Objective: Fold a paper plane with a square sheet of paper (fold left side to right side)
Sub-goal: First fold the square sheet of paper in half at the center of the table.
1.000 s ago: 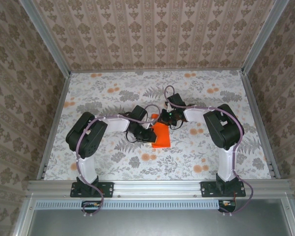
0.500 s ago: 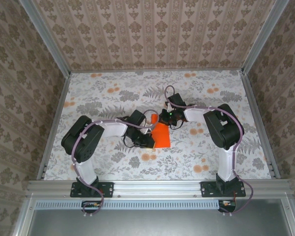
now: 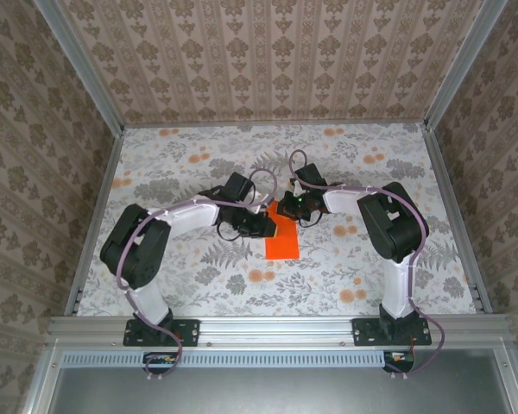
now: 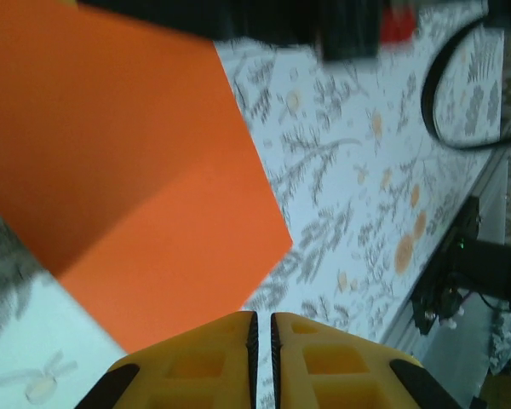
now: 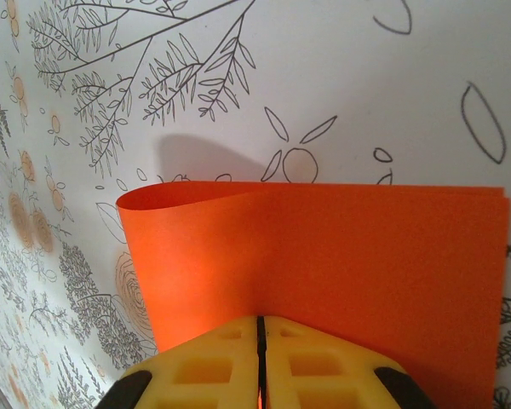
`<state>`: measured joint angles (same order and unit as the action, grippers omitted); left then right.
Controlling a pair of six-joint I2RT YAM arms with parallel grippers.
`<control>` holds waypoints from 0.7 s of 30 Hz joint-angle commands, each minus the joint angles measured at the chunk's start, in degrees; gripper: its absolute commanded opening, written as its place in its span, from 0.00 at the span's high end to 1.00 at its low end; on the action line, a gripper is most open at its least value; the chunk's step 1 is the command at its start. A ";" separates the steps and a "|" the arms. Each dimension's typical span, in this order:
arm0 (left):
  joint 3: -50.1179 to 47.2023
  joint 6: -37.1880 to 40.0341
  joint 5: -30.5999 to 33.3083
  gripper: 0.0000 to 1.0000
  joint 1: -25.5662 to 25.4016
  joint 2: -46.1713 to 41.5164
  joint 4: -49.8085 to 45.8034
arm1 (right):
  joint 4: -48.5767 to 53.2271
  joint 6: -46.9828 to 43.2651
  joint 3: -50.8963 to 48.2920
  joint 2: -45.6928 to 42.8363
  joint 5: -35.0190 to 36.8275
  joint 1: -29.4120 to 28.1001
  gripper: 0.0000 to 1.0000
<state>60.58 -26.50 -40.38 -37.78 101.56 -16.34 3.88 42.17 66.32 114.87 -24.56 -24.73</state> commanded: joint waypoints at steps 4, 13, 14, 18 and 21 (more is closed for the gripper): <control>4.87 1.32 -1.03 0.85 0.42 7.31 -0.09 | 2.94 0.01 -1.80 3.11 3.73 0.91 0.91; 5.53 -0.66 0.31 0.85 0.43 11.97 1.27 | -0.30 0.45 -2.38 2.14 1.86 0.80 0.90; 5.35 -1.04 0.62 0.85 0.45 12.22 1.30 | -0.68 0.45 -2.32 1.75 1.62 0.80 0.90; 4.73 -1.97 1.92 0.85 0.52 12.81 0.59 | -1.76 -0.52 -2.55 -0.90 1.90 0.90 0.88; 4.73 -2.24 2.59 0.86 0.77 13.32 -0.36 | -1.60 -1.57 -3.24 -3.84 3.29 1.00 0.85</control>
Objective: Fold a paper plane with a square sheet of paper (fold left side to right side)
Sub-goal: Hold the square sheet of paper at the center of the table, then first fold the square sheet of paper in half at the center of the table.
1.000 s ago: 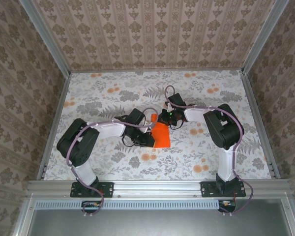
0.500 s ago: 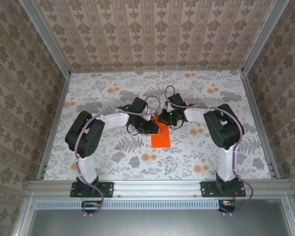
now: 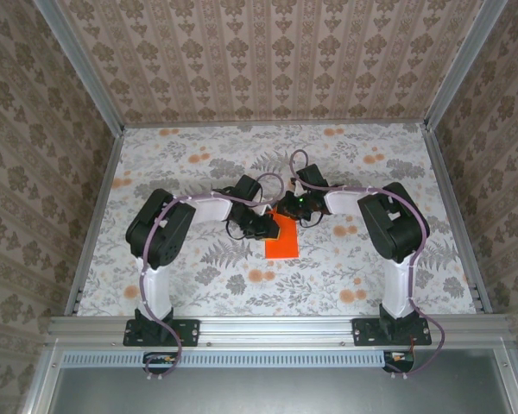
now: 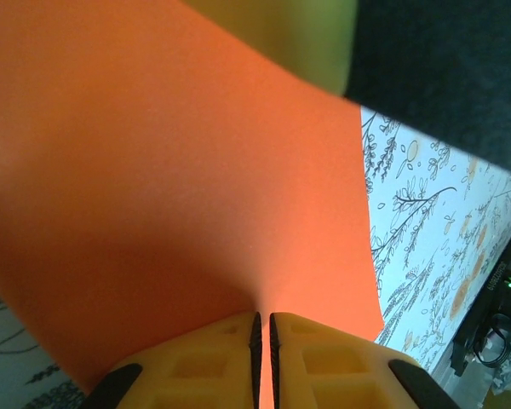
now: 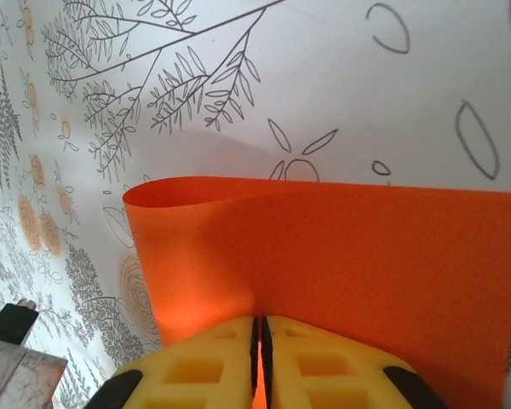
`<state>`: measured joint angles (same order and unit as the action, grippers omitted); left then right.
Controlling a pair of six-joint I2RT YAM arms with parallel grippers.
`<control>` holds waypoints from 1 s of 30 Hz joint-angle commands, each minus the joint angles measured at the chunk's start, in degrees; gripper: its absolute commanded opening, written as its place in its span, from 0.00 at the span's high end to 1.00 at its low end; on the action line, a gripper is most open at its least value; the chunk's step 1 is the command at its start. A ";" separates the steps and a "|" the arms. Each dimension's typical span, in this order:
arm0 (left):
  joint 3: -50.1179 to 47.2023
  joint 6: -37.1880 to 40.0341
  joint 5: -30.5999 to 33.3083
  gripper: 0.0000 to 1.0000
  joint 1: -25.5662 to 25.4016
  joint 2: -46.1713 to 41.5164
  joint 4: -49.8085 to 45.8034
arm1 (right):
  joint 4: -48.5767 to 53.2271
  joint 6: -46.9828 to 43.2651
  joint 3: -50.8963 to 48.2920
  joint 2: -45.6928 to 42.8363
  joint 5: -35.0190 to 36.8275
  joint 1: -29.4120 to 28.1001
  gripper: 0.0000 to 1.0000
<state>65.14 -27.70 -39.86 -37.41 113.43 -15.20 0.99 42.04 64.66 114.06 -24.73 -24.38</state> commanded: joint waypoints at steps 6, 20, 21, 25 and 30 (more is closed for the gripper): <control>-0.11 -1.57 2.59 0.86 0.77 1.53 -1.55 | 3.74 -3.34 -6.20 -10.47 7.53 0.67 0.70; 2.32 -5.92 2.06 0.88 0.87 2.01 0.51 | 3.94 -0.08 -18.64 -19.75 1.99 -5.23 0.89; 2.30 -5.98 2.11 0.89 0.88 2.14 0.52 | 4.64 -0.20 -18.07 -19.00 1.86 -5.70 0.90; 1.93 -6.48 2.26 0.89 0.89 2.08 0.88 | 9.30 -1.38 -15.36 -16.80 1.96 -5.94 0.90; 1.66 -6.66 2.64 0.89 0.93 1.47 1.12 | 14.40 -3.25 -13.80 -14.31 4.02 -5.94 0.90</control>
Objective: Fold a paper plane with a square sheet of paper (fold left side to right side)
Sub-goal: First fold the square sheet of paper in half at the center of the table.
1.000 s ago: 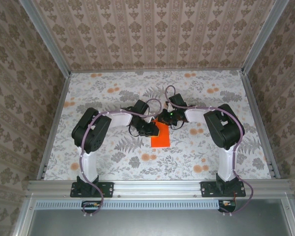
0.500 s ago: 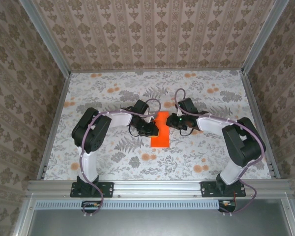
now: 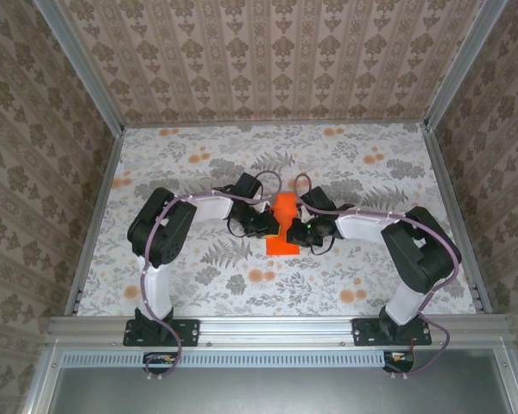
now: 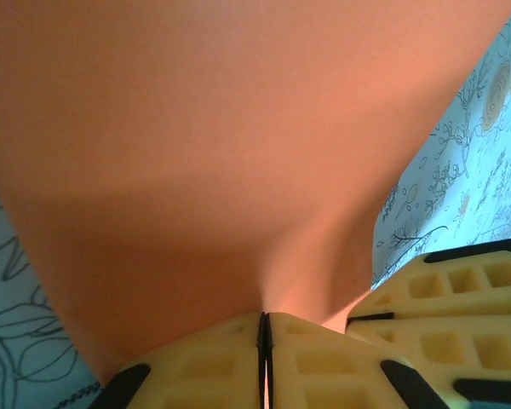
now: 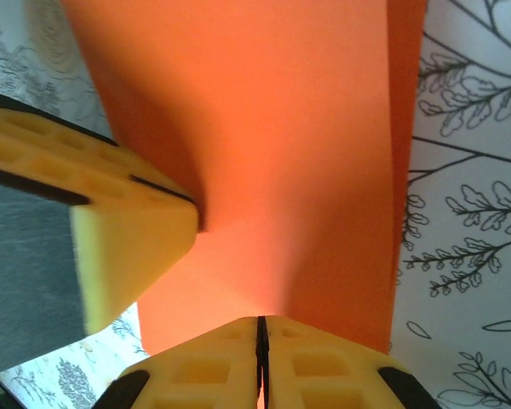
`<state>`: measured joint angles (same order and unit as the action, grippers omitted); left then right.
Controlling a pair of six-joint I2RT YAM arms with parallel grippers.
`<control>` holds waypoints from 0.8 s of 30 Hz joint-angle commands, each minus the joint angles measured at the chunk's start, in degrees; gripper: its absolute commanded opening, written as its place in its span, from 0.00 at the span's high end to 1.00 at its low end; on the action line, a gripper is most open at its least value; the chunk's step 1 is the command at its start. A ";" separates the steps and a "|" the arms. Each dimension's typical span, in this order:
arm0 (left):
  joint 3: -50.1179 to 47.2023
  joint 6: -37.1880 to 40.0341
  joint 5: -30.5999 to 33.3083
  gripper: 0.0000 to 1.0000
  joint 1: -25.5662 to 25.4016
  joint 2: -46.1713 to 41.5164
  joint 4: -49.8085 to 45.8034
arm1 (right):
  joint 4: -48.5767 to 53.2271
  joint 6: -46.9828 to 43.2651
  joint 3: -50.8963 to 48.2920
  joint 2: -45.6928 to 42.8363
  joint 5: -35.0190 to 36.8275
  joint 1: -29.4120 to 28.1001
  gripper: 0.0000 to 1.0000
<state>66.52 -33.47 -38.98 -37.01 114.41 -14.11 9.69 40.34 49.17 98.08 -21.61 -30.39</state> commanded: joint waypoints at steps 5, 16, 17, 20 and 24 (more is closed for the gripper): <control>0.79 -0.89 1.39 0.88 0.72 -0.65 0.25 | 8.35 -2.18 1.90 3.15 2.86 0.07 0.90; 3.73 -1.05 -0.29 0.84 2.10 0.44 2.51 | 11.32 -3.86 2.90 5.18 5.78 0.07 0.91; 4.07 -0.92 -0.43 0.85 2.12 0.84 2.64 | 11.39 -3.88 2.97 5.30 5.95 0.07 0.91; 5.31 -0.05 -0.31 0.87 2.30 2.18 2.60 | 11.92 -4.28 3.46 5.68 6.37 0.07 0.91; 6.55 0.49 -0.39 0.88 2.69 3.87 2.68 | 12.68 -4.78 3.81 6.00 7.03 0.13 0.92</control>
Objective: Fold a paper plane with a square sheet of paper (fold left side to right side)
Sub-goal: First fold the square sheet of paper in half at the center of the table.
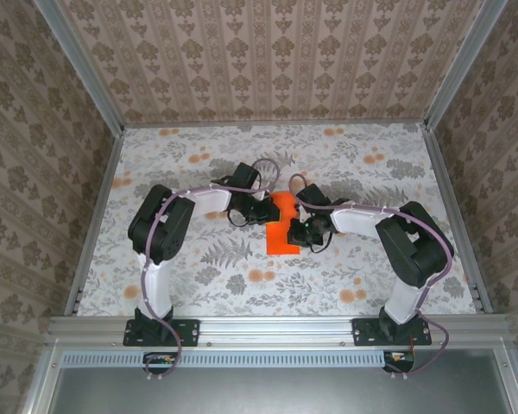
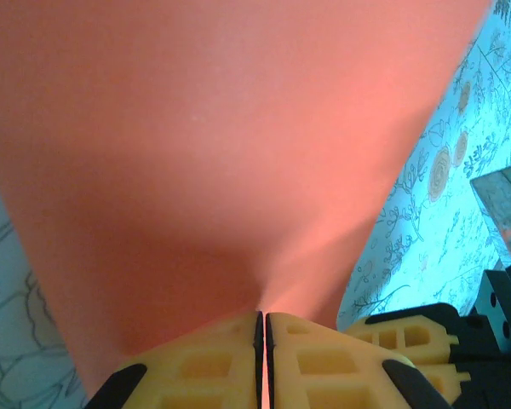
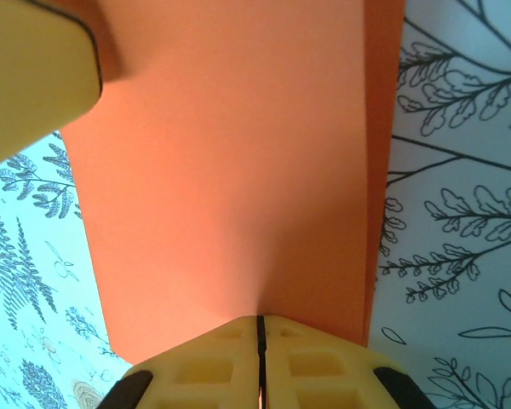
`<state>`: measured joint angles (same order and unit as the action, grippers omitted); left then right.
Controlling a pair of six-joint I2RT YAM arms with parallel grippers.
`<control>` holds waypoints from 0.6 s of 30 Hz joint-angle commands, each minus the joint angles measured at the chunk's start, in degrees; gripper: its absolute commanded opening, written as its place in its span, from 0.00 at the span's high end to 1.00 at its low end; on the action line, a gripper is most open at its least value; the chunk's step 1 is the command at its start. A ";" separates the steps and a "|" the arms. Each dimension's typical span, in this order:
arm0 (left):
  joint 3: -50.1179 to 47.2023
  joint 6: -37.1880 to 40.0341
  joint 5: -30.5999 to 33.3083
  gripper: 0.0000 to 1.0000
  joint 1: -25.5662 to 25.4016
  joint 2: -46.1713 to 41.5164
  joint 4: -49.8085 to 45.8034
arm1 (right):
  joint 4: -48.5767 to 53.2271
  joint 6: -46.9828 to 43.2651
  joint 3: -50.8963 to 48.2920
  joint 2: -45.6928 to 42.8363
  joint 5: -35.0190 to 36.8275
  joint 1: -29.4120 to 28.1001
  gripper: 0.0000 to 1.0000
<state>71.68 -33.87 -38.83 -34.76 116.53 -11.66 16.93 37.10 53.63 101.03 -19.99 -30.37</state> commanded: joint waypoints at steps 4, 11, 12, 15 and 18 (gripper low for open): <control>1.85 1.41 0.49 0.89 0.83 2.87 -0.05 | 6.19 -2.01 -0.67 3.12 6.07 0.22 0.92; 1.41 1.54 3.52 0.91 1.98 3.26 1.25 | 8.05 -3.08 -0.73 3.38 6.80 0.57 0.92; 1.31 1.52 3.82 0.92 2.07 3.33 1.58 | 8.19 -3.24 -0.89 3.39 6.80 0.64 0.92; 0.56 1.20 4.45 0.92 2.49 3.35 3.32 | 8.48 -3.53 -1.22 3.23 6.72 0.86 0.92; 0.26 1.00 5.15 0.92 3.09 3.36 4.31 | 8.78 -3.79 -1.51 3.23 6.72 0.96 0.93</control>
<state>72.18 -33.82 -37.39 -33.26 118.83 -9.54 18.06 34.61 54.24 101.32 -19.70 -30.26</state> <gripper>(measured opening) 0.082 0.078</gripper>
